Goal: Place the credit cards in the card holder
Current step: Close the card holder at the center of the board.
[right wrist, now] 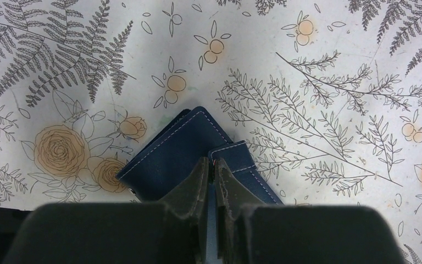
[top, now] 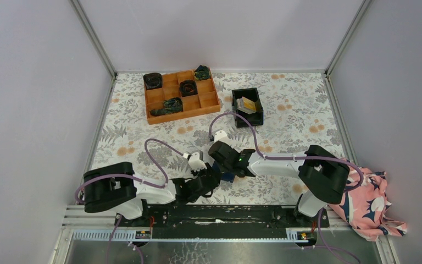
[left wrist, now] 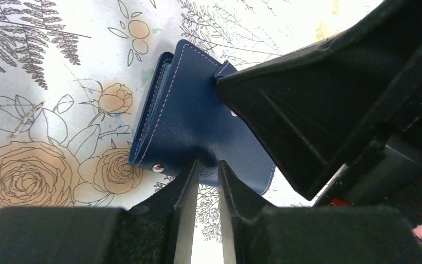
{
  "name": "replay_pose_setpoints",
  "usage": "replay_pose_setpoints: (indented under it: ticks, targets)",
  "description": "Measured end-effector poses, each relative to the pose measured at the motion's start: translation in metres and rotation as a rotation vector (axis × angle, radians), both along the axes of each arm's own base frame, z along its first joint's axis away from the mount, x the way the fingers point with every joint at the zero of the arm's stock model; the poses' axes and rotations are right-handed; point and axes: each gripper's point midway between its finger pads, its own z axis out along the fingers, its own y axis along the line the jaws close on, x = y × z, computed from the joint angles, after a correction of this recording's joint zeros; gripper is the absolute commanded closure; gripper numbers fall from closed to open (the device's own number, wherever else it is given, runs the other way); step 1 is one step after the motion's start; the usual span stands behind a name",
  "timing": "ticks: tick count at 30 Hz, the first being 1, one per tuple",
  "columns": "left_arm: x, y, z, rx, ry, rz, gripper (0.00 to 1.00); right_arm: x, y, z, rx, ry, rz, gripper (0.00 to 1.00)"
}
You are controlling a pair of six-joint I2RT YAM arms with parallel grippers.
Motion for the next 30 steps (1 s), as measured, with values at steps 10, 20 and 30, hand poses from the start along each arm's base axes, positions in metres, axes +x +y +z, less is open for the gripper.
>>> replay_pose_setpoints:
  ticks: [10, 20, 30]
  targets:
    - [0.001, -0.001, -0.001, 0.003, 0.009, 0.025, 0.74, 0.000, -0.004, 0.002, -0.014, -0.010, -0.006, 0.90]
    - [0.007, 0.007, -0.002, 0.046, 0.006, 0.078, 0.74, -0.004, -0.014, 0.010, -0.028, -0.019, -0.010, 0.90]
    - [0.009, 0.008, -0.002, 0.055, 0.002, 0.088, 0.73, -0.009, -0.021, 0.004, -0.046, -0.008, -0.010, 0.90]
